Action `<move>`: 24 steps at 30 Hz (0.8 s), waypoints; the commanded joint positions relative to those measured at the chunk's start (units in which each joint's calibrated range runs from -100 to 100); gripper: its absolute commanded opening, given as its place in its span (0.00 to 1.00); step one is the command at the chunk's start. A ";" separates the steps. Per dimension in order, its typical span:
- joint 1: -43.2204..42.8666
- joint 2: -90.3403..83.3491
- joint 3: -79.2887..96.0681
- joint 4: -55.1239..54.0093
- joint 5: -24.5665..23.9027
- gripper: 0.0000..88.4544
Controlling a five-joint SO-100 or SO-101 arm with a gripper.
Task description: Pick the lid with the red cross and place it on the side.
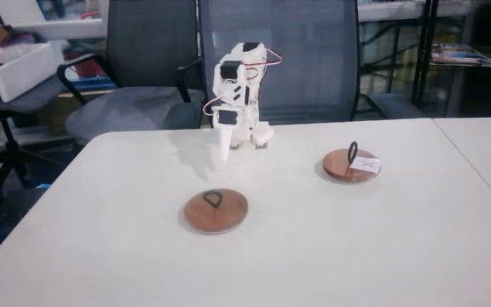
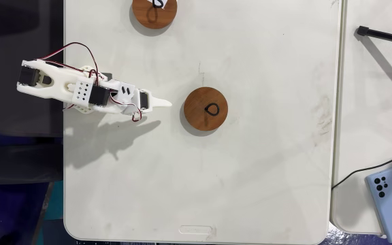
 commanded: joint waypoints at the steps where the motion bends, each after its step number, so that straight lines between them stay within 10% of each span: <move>1: 1.30 -0.25 0.07 -0.74 -0.23 0.31; 24: 2.73 -0.25 0.34 -0.74 -5.26 0.30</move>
